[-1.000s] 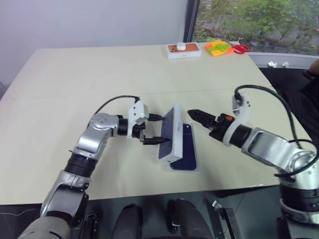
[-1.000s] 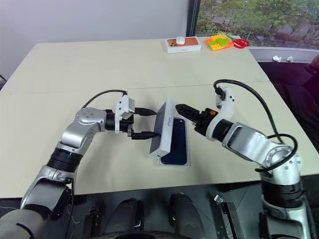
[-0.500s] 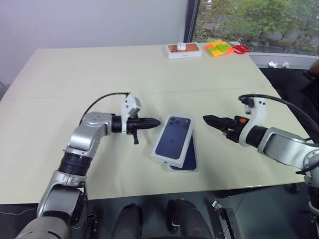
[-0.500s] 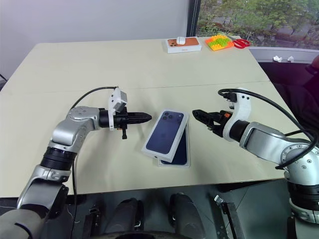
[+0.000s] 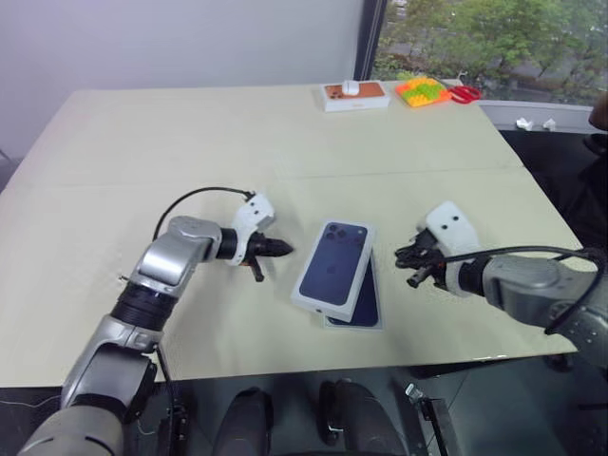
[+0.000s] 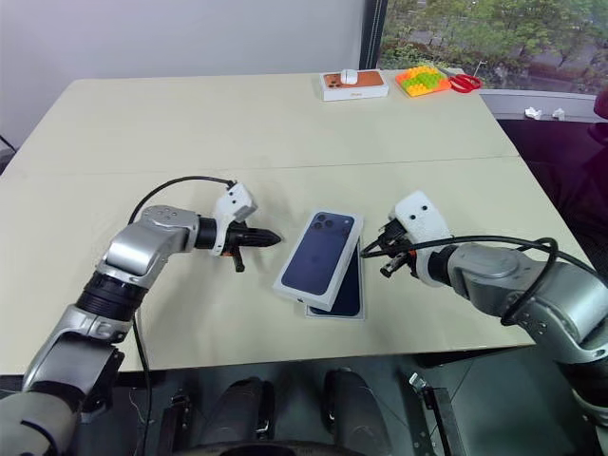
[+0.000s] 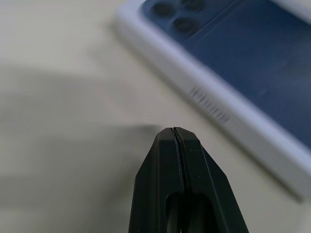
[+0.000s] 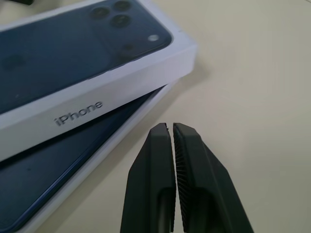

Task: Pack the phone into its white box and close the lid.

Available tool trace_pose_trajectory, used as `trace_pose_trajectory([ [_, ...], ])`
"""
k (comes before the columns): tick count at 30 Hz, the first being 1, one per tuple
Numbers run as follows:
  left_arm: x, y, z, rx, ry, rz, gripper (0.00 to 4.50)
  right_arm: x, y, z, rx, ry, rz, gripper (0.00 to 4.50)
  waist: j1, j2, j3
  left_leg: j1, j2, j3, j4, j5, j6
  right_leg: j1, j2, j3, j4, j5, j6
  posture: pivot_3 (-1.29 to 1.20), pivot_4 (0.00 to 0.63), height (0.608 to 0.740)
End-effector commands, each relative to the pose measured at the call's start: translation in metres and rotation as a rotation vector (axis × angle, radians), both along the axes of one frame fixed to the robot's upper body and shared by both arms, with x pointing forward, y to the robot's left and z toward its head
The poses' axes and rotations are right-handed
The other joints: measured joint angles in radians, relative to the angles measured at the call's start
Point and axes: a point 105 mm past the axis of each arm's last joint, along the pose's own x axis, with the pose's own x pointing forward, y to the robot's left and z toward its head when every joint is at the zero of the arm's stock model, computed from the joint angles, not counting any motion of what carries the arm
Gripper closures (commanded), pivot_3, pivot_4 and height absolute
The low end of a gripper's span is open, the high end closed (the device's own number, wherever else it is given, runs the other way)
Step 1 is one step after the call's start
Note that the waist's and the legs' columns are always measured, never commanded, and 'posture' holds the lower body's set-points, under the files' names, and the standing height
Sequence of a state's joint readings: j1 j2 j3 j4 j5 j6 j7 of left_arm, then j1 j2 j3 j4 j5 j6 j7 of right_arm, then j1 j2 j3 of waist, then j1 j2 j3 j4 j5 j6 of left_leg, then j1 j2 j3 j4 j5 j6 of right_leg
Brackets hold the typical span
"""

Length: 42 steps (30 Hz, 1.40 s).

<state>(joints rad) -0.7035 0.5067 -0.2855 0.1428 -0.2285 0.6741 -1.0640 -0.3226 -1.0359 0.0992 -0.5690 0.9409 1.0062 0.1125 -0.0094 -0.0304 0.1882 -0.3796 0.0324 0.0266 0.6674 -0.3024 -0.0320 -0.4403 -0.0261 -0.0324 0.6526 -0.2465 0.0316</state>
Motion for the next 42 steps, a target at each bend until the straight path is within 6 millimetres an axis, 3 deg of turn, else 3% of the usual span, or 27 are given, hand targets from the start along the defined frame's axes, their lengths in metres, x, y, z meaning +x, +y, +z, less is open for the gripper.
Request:
trace_pose_trajectory([
  [1,-0.008,-0.011,0.007,0.023,-0.016,-0.093,4.50,-0.002,0.014,0.005,-0.013,-0.051,0.058,4.46,-0.003,0.000,0.000,0.000,0.000,0.000,0.000,0.000,0.000,0.000,0.000,0.000,0.000,0.000,0.000,0.00,0.150,0.740],
  [13,-0.031,-0.026,0.005,0.020,-0.008,-0.252,4.50,-0.004,0.035,-0.005,-0.055,-0.051,0.136,4.46,-0.001,0.000,0.000,0.001,0.000,0.000,0.001,0.000,0.000,0.000,0.000,0.000,0.001,0.000,0.000,0.00,0.150,0.740],
  [30,-0.049,-0.039,0.006,-0.031,0.007,-0.312,4.50,-0.029,0.035,-0.008,-0.112,-0.006,0.262,4.46,-0.001,0.000,0.000,0.001,0.000,-0.001,0.001,0.000,0.000,0.000,0.001,0.000,0.002,0.000,0.000,0.00,0.150,0.740],
  [42,-0.051,-0.042,0.003,-0.026,0.007,-0.323,4.50,-0.027,0.032,-0.015,-0.111,0.011,0.225,4.46,-0.001,0.000,0.000,0.003,0.000,-0.001,0.001,0.000,0.000,0.002,0.001,0.000,0.002,0.000,0.000,0.00,0.150,0.740],
])
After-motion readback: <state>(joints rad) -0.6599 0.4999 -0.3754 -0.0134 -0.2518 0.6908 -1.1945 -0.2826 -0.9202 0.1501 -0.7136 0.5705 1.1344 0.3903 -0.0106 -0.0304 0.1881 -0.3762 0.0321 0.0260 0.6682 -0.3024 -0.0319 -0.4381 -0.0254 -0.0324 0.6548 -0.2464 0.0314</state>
